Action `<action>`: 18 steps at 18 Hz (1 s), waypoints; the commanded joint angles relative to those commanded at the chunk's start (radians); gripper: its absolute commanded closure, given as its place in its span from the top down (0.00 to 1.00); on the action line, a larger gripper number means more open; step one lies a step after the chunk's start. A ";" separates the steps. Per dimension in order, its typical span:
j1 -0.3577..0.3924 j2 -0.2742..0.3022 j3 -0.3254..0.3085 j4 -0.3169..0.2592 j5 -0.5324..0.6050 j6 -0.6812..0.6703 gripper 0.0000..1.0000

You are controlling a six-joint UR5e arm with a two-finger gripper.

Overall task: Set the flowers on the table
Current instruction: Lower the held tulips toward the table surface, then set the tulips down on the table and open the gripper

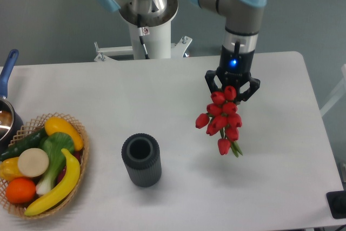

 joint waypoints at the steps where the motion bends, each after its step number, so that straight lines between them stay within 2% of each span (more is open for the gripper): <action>1: 0.000 -0.012 0.001 0.000 0.015 0.000 0.36; 6: -0.002 -0.069 0.011 0.003 0.071 -0.002 0.36; 10: -0.002 -0.107 0.015 0.009 0.071 -0.002 0.38; 16: -0.008 -0.138 0.041 0.011 0.074 0.000 0.55; 17: -0.008 -0.138 0.046 0.011 0.074 0.002 0.66; 18: -0.008 -0.138 0.048 0.012 0.074 0.000 0.73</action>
